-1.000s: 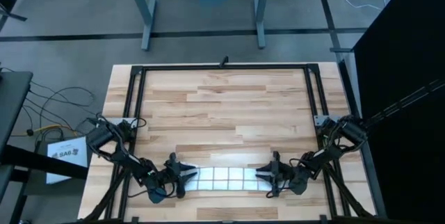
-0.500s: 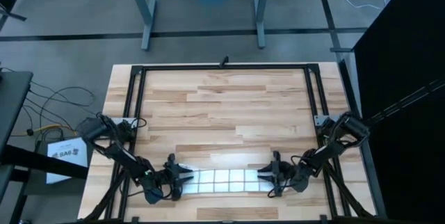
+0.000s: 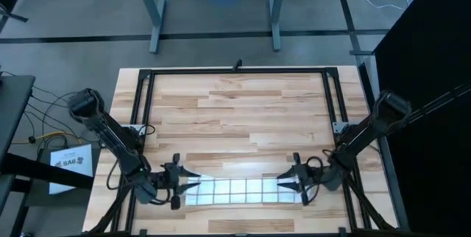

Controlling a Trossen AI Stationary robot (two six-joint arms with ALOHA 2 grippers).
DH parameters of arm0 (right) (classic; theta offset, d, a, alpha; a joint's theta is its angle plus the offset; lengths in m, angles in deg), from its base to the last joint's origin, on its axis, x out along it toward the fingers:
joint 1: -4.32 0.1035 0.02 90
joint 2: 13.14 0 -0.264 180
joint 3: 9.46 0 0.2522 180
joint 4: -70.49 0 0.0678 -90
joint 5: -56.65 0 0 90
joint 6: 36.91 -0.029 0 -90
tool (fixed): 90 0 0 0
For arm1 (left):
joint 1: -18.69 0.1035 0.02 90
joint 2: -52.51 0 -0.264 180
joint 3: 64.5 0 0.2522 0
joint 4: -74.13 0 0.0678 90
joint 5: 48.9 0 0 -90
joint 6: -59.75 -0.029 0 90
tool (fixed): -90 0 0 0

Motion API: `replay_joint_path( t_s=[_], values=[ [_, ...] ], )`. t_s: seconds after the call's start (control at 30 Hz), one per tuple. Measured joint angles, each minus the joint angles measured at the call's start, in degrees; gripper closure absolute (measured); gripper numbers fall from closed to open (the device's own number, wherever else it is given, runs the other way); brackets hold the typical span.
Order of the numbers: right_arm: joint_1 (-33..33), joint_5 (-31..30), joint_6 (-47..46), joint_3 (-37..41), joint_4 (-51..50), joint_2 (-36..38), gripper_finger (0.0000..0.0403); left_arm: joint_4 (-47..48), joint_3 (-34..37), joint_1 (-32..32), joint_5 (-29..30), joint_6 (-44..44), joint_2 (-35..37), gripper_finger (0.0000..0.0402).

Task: Roll towel
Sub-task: Fold the white towel

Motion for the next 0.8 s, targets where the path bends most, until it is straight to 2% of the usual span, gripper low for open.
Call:
replay_joint_path(
  t_s=[0.13,0.33,0.53,0.67,0.8],
  values=[
    [3.90,-0.33,-3.22,-1.44,-0.44,-1.80,0.0305,0.13,-5.73,0.00,-1.74,-0.33,-7.55,0.0301],
    [6.41,-5.62,-6.80,-6.73,-0.33,-15.49,0.0305,0.03,-13.40,0.44,-1.68,-0.66,-21.64,0.0301],
    [3.32,-7.96,-15.07,-6.96,1.20,-27.74,0.0305,0.20,-9.16,1.75,-1.24,11.58,-26.93,0.0303],
    [3.83,-9.37,-17.45,-6.37,7.05,-32.12,0.0305,-1.49,-5.44,0.37,-0.78,17.47,-26.94,0.0311],
    [4.67,-10.22,-17.97,-5.42,10.24,-33.49,0.0305,-3.60,-2.19,-1.61,2.67,20.74,-26.97,0.0320]
  ],
)
